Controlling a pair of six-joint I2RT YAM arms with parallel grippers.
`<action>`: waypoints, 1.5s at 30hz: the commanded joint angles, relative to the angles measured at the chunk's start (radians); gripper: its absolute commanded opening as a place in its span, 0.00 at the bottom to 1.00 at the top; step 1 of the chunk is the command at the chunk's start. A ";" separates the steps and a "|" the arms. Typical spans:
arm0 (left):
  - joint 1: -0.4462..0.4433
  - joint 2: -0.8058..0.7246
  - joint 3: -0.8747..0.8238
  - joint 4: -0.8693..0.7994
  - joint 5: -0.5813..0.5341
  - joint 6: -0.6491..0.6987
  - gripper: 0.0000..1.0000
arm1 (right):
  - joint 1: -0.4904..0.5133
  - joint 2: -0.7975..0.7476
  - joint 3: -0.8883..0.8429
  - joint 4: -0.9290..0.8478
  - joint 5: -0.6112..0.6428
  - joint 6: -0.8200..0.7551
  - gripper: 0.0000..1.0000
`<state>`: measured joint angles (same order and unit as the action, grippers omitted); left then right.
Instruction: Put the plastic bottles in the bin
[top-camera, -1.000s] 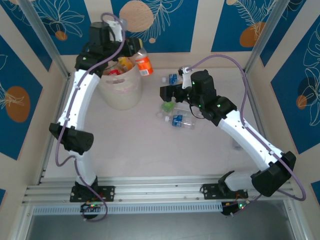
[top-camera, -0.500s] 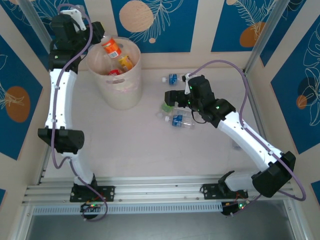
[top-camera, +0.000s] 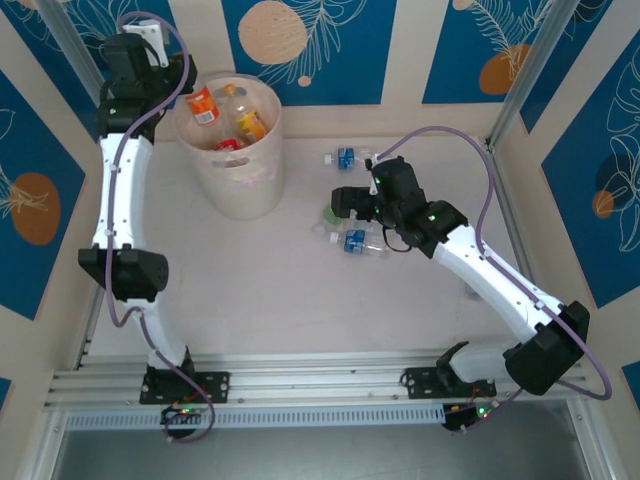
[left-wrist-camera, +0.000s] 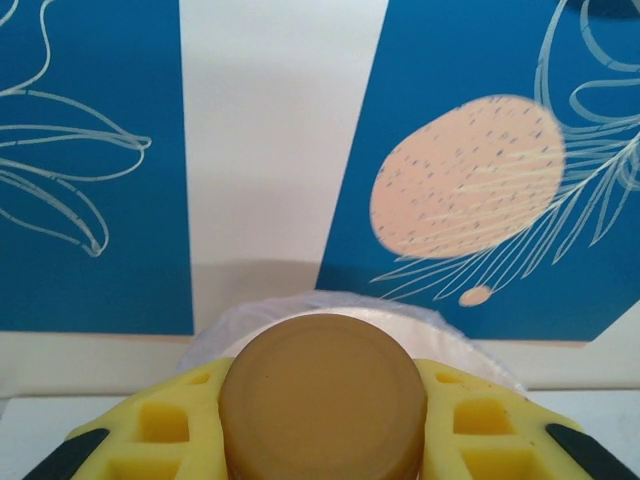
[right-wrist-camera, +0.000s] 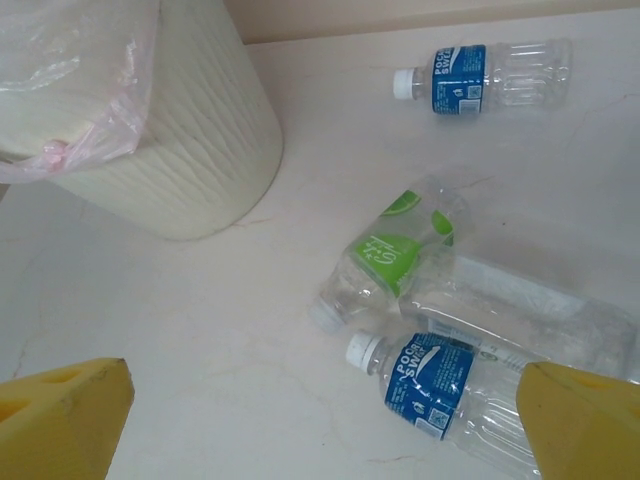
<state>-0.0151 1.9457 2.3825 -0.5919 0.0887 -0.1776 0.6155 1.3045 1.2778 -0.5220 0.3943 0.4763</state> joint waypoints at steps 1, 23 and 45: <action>0.007 0.018 0.027 -0.039 -0.067 0.079 0.00 | 0.006 -0.018 -0.007 -0.027 0.043 0.032 0.99; 0.000 0.196 0.156 -0.196 -0.069 0.145 0.00 | -0.033 -0.036 0.001 -0.153 0.110 0.102 0.99; -0.019 0.305 0.175 -0.246 -0.081 0.178 0.42 | -0.301 0.006 -0.112 -0.133 -0.265 0.067 0.99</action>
<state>-0.0250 2.2383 2.5183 -0.8215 0.0151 -0.0113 0.3569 1.3003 1.1950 -0.6918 0.2813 0.5571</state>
